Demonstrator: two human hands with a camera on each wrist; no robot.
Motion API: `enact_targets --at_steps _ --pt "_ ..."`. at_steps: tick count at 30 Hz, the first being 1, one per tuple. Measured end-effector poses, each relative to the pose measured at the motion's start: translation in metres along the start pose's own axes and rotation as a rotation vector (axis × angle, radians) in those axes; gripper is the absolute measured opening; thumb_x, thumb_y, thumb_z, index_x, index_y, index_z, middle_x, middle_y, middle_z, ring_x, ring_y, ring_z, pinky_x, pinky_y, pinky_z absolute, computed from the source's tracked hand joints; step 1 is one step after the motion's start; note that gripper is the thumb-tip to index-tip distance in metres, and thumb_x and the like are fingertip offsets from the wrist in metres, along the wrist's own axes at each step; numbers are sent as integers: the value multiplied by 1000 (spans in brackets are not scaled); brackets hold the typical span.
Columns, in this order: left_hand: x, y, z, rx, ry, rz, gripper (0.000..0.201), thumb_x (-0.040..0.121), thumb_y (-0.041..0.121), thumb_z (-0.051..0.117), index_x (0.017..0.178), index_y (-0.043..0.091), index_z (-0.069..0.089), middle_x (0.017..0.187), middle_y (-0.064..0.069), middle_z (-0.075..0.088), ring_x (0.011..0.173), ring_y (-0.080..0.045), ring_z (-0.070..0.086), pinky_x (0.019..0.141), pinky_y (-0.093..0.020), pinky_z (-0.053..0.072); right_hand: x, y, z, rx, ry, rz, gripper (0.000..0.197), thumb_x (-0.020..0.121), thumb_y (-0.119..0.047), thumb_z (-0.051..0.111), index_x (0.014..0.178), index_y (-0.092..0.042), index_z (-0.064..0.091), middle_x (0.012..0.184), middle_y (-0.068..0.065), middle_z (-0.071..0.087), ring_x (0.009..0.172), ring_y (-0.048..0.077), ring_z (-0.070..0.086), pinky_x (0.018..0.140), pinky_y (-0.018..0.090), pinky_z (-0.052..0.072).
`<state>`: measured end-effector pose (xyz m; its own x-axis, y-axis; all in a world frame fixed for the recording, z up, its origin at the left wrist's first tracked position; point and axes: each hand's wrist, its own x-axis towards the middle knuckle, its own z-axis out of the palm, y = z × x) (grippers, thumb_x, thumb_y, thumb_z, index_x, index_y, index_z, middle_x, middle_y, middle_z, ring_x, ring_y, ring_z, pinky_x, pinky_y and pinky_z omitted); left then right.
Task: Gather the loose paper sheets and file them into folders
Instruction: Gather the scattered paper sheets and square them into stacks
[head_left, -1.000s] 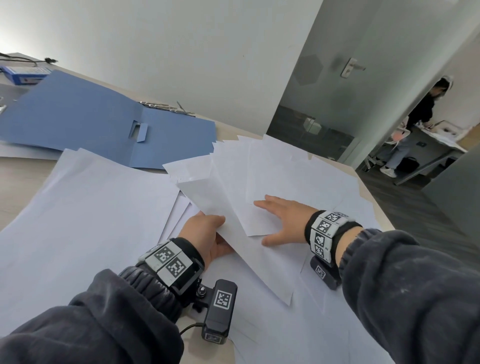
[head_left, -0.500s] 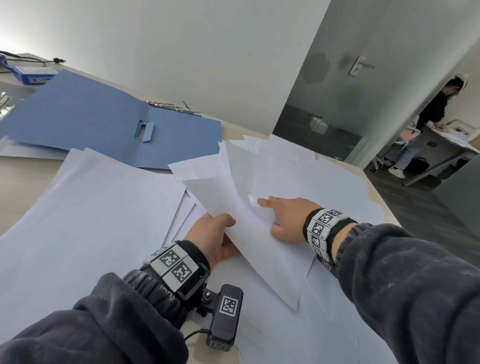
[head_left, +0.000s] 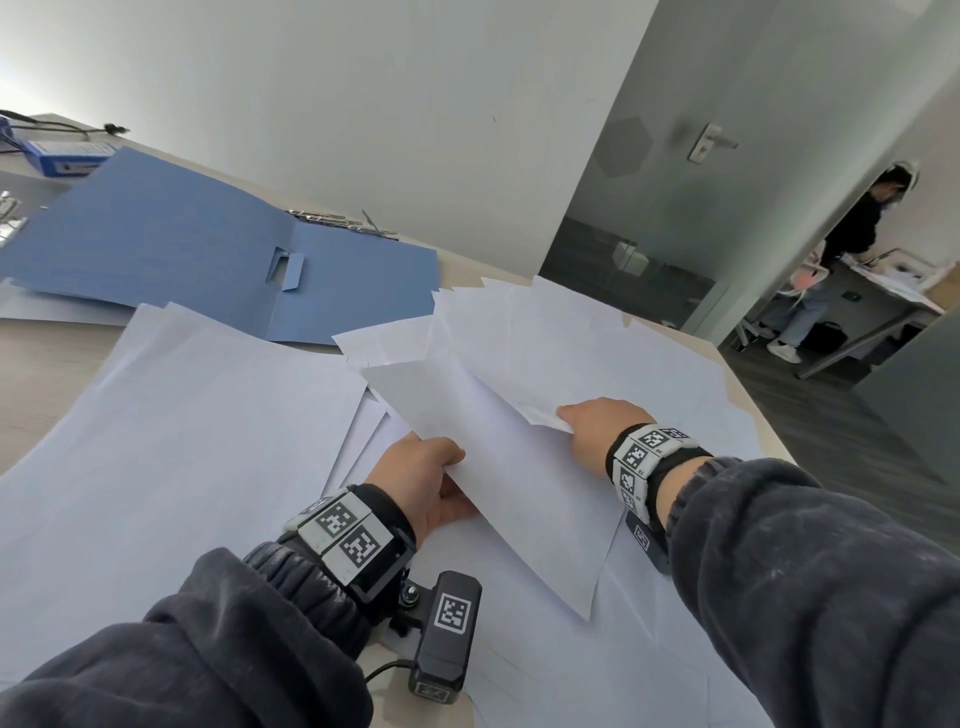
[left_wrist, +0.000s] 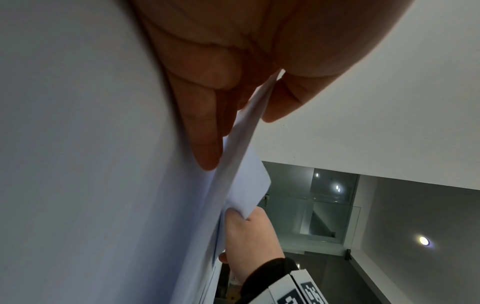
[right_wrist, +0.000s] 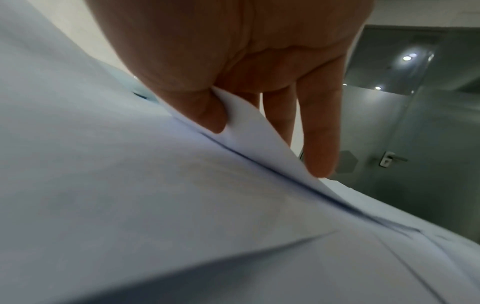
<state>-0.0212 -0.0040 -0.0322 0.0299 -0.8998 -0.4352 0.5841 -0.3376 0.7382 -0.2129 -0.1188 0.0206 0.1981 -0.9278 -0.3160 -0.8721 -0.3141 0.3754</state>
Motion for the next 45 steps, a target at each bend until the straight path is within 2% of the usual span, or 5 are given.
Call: enact_targets --at_steps 8,16,32,39,45 --pt "-3 2 2 -10 -51 15 30 99 32 57 122 15 63 109 -12 74 102 -35 71 88 -58 56 -43 -3 17 89 -28 -288 65 102 -13 41 159 -33 20 167 -11 14 152 11 19 122 26 15" --pt "-4 -1 2 61 1 42 36 94 -5 49 127 6 56 114 -20 70 101 -41 68 83 -59 56 -72 -5 12 232 -114 -445 78 84 -10 47 146 -56 36 155 -31 32 141 1 33 118 27 29" --pt "-1 1 2 67 33 19 47 91 -13 39 129 10 55 118 -19 67 105 -43 65 87 -60 54 40 54 22 145 -26 196 63 94 -59 43 146 -23 42 143 9 55 127 33 53 103 38 45" --pt "-2 1 3 66 29 17 46 91 -14 38 126 10 56 118 -19 67 106 -42 65 86 -57 55 48 48 19 -23 5 149 38 94 -41 45 120 -16 54 100 9 60 85 29 55 73 33 44" --pt "2 0 2 64 34 11 46 90 -13 38 124 9 58 117 -19 68 105 -42 65 87 -59 54 43 59 20 146 61 208 43 99 -17 36 137 -21 56 137 9 60 119 32 59 98 35 47"
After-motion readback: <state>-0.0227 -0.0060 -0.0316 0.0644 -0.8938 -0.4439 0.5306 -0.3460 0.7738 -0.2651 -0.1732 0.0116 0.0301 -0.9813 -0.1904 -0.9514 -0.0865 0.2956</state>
